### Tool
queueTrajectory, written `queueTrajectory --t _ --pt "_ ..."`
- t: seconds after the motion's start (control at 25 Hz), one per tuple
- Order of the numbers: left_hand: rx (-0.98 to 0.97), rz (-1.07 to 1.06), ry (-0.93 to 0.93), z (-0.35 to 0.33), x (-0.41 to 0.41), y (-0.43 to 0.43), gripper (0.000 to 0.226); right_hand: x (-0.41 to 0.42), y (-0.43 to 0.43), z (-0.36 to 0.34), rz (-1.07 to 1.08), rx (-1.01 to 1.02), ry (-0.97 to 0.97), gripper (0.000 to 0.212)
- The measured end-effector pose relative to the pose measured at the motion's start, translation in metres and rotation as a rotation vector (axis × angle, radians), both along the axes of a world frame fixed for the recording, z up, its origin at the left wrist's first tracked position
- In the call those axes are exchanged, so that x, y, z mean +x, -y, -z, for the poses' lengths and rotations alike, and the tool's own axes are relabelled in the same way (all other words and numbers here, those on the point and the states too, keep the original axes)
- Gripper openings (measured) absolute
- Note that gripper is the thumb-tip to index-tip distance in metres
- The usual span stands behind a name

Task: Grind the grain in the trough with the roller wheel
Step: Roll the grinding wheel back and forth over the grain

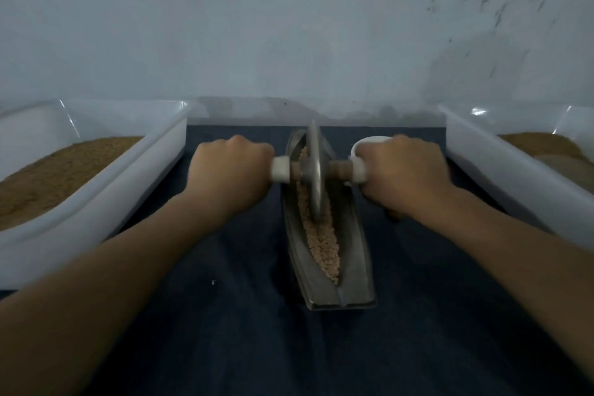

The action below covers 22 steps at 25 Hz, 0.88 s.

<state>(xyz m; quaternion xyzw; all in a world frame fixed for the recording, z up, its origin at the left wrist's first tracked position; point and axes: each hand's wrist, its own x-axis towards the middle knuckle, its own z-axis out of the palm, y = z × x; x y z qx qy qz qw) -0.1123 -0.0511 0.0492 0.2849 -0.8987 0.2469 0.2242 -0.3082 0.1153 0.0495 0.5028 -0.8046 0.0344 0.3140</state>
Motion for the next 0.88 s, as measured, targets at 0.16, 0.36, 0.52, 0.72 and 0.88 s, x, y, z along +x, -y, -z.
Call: queueTrajectory --t 0.16,0.36,0.52,0.72,0.88 --pt "0.059 -0.067 0.026 -0.024 -0.043 0.016 0.011 -0.017 0.042 -0.021 0.095 0.161 0.357 0.011" --pt "-0.105 0.18 -0.07 0.009 0.029 -0.012 0.039 0.013 -0.034 0.008 -0.118 -0.101 -0.132 0.028" --pt "-0.051 0.106 -0.044 0.012 0.015 0.001 0.022 0.012 -0.017 -0.006 -0.046 0.013 -0.135 0.033" --pt "0.118 -0.045 0.026 -0.018 -0.04 0.024 0.013 -0.011 0.039 -0.026 0.081 0.175 0.243 0.007" --pt "-0.059 0.141 -0.05 0.002 0.02 -0.012 0.03 0.015 -0.027 0.004 -0.071 -0.01 -0.017 0.026"
